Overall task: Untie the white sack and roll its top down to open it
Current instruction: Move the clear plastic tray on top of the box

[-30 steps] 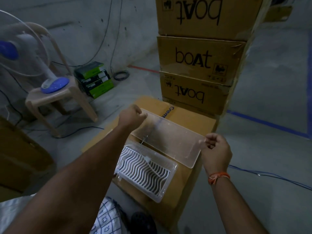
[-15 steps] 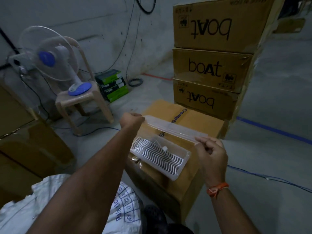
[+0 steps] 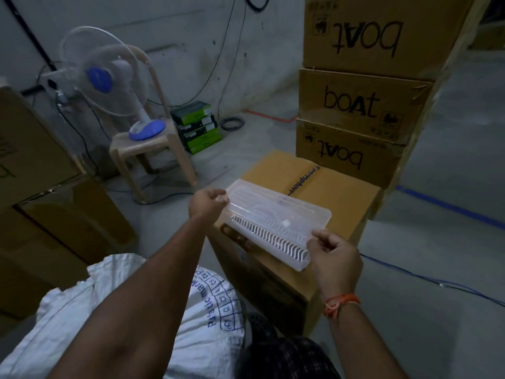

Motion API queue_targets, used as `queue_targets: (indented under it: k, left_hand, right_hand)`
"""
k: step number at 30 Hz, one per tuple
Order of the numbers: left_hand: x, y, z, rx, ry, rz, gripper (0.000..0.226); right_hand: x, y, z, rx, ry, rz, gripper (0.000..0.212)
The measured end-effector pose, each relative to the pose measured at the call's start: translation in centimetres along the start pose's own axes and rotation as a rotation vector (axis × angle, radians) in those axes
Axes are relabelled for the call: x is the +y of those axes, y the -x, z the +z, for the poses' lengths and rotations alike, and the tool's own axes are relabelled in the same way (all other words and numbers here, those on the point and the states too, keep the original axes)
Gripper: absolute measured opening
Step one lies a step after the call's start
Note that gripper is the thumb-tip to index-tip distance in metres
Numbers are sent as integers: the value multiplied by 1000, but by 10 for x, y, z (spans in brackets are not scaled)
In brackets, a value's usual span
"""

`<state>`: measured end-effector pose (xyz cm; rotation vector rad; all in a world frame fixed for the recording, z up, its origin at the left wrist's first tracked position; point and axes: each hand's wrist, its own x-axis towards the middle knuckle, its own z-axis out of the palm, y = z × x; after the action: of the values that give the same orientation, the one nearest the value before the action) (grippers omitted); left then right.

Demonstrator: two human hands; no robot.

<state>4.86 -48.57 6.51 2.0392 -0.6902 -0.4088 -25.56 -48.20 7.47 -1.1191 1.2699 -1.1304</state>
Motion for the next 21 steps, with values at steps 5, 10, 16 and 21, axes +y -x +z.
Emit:
queue_targets:
  k: [5,10,16,21]
  left_hand:
    - [-7,3,0,48,-53,14,27]
    - [-10,3,5,60,-2,1,26]
    - [-13,5,7,43,17,-12,28]
    - [-13,6,9,75,35,-46,25]
  right_hand:
    - [14,10,8,-36,-18,63,17]
    - [14,13,14,-18,-105,116,17]
    - [19,17,11,-20,-180,175,15]
    - [23,17,10,-17,-206,156,16]
